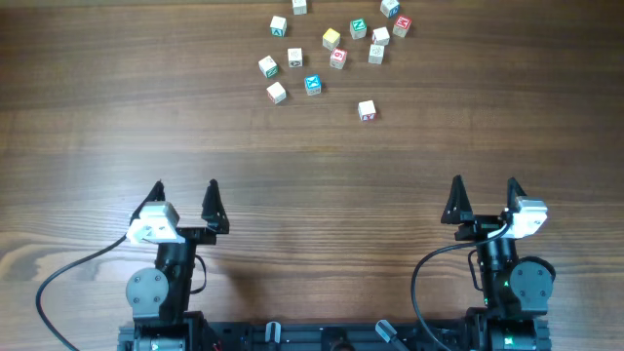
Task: Form a tower
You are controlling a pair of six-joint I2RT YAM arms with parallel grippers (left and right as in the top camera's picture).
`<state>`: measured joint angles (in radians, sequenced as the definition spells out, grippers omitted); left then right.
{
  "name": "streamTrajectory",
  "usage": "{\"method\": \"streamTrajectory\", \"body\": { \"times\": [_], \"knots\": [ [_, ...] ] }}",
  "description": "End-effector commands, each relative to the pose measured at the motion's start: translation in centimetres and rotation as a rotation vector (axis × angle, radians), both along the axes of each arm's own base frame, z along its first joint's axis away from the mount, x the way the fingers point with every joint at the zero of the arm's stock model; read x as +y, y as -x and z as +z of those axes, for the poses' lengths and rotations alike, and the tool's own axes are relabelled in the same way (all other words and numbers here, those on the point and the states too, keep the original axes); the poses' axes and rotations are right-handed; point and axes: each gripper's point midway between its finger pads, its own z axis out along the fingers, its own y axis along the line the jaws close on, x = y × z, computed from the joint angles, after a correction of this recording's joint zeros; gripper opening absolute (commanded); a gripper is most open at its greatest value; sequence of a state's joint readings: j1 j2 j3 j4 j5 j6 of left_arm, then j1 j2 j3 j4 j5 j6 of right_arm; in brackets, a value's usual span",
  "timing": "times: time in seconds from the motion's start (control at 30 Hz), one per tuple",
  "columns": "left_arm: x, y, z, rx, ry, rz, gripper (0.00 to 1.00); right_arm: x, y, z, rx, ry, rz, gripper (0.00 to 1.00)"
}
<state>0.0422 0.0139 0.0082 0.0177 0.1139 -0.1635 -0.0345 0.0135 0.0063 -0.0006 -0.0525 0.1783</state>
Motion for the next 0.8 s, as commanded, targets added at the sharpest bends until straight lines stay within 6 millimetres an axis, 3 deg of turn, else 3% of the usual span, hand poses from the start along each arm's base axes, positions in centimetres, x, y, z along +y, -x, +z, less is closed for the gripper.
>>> {"method": "streamTrajectory", "body": {
  "times": [0.0, 0.07, 0.2, 0.3, 0.47, 0.57, 0.67, 0.77],
  "knots": [
    [-3.4, 1.0, 2.3, -0.050, -0.005, -0.206, 1.00, 0.4, 0.1, 0.2, -0.009, -0.007, 0.020, 1.00],
    [-3.4, 1.5, 4.2, -0.067, -0.010, -0.204, 1.00, 0.4, 0.1, 0.2, -0.009, -0.007, 0.020, 1.00],
    [-2.6, 3.2, 10.9, -0.092, -0.047, -0.147, 1.00, 0.4, 0.1, 0.2, -0.009, -0.007, 0.020, 1.00],
    [-2.5, 2.6, 14.9, -0.047, -0.148, -0.143, 1.00, 0.4, 0.1, 0.2, -0.009, -0.007, 0.020, 1.00],
    [-2.6, -1.2, 20.0, 0.116, -0.138, -0.167, 1.00, 0.4, 0.1, 0.2, -0.009, -0.007, 0.020, 1.00],
    [-2.4, -4.6, 22.6, 0.238, -0.121, -0.176, 1.00, 0.4, 0.1, 0.2, -0.009, -0.007, 0.020, 1.00],
    [-2.2, -8.5, 24.2, 0.361, -0.060, -0.176, 1.00, 0.4, 0.1, 0.2, -0.009, -0.007, 0.020, 1.00],
    [-2.5, -12.4, 24.0, 0.452, 0.010, -0.179, 1.00, 0.4, 0.1, 0.2, -0.009, -0.008, 0.020, 1.00]
  ]
}}
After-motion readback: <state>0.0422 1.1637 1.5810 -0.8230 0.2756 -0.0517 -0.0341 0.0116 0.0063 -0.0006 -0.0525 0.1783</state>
